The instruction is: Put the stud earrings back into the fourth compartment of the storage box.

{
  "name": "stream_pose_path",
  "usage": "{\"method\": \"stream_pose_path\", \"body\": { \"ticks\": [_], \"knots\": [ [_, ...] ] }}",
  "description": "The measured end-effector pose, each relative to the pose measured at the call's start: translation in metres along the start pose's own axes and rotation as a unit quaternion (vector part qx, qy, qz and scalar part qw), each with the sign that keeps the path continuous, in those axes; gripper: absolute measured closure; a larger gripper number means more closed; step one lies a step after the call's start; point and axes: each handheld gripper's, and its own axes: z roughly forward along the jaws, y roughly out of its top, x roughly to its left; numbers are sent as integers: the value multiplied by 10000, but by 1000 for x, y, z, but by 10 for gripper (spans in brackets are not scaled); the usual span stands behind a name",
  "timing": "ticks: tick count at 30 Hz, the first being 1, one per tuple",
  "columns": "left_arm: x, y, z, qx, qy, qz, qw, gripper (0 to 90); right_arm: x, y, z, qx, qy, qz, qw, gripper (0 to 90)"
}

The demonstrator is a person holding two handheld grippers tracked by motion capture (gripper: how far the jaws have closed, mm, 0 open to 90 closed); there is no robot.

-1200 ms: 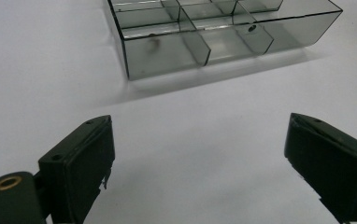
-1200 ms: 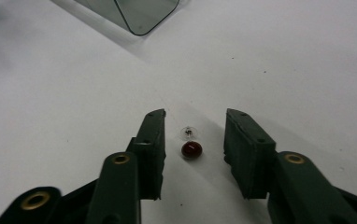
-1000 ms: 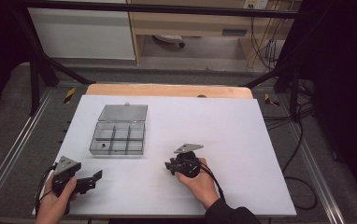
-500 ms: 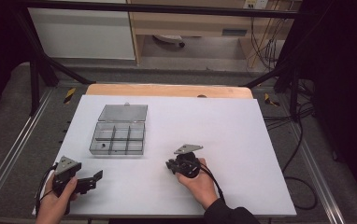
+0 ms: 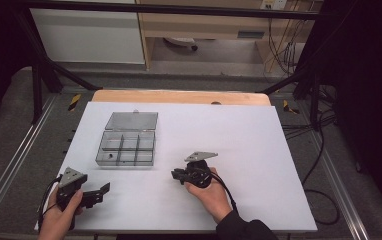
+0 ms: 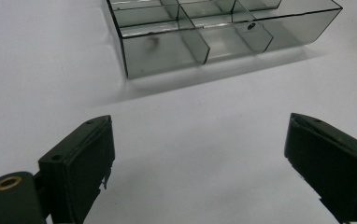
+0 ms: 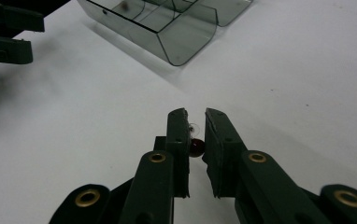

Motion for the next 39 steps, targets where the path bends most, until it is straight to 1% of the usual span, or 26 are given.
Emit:
{"method": "stream_pose_path", "body": {
  "ticks": [8, 16, 20, 26, 39],
  "knots": [
    [0, 0, 0, 3, -11, -7, 10000, 89, 10, 11, 5, -71, 159, -121, 9998, 803],
    [0, 0, 0, 8, -13, 2, 10000, 89, 17, 24, 8, -217, 266, -152, 9993, 804],
    [0, 0, 0, 16, -15, 4, 10000, 89, 20, 31, 11, -280, 313, -98, 9991, 804],
    [0, 0, 0, 14, -20, 5, 10000, 89, 25, 40, 16, -367, 362, -148, 9986, 804],
    [0, 0, 0, 19, -23, 5, 10000, 89, 30, 60, 27, -486, 508, -18, 9975, 804]
  ]
}}
